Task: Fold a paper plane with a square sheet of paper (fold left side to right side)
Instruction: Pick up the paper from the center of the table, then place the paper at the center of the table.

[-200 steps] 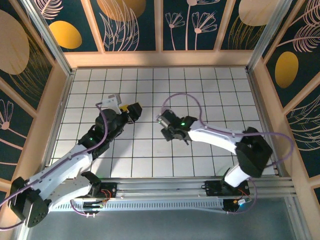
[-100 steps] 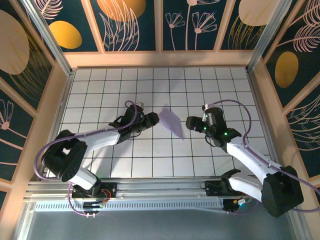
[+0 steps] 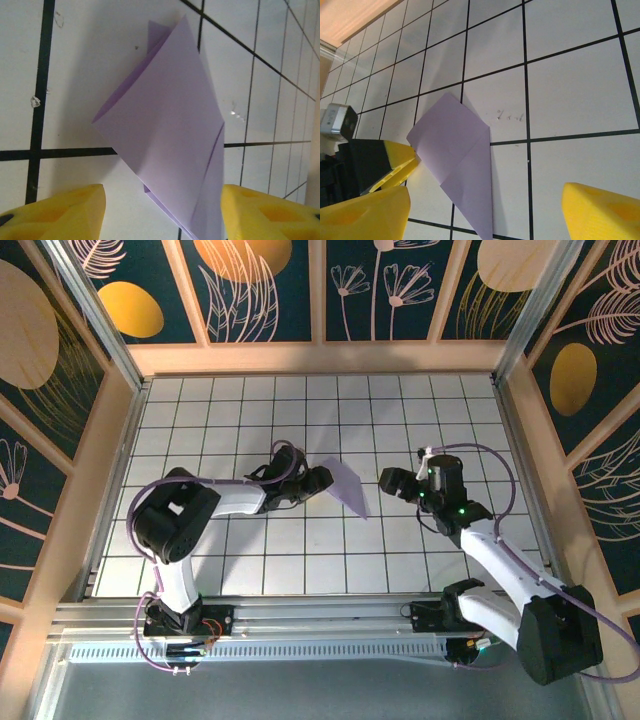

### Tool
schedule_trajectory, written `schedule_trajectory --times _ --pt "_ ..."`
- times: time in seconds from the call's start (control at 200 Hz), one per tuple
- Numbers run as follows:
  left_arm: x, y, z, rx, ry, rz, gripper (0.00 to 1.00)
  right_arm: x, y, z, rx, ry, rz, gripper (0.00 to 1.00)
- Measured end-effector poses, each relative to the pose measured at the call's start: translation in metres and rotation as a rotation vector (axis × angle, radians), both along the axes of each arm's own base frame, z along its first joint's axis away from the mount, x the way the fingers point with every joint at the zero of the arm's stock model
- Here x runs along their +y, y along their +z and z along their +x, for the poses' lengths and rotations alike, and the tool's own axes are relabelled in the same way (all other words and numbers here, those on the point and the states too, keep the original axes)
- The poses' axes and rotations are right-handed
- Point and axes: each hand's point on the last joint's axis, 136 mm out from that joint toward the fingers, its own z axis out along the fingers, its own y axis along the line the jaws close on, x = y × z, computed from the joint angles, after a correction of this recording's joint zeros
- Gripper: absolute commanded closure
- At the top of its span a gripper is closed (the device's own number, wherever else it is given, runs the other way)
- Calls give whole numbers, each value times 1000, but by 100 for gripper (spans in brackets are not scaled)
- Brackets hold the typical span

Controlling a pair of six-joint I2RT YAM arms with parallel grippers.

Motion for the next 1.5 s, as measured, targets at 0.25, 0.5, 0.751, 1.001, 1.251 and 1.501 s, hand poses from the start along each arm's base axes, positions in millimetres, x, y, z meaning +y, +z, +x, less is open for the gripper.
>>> schedule_trajectory --times 0.25,0.5,0.751,1.001,1.251,1.501 --pt "-12 -4 8 8 13 -62 61 -1 1 0 2 2 12 21" --pt "-15 -9 18 -14 25 -88 94 2 -5 -4 -5 49 92 21" --pt "-14 14 31 -117 -57 -173 100 0 -12 -7 -30 96 270 14" --pt "-9 54 2 -268 -269 -239 100 30 -15 -9 -14 287 396 18" --pt "-9 102 -32 -423 -417 -329 100 72 -38 -30 66 475 442 18" --pt "-12 114 -48 -455 -489 -398 100 100 -38 -30 44 591 492 27"
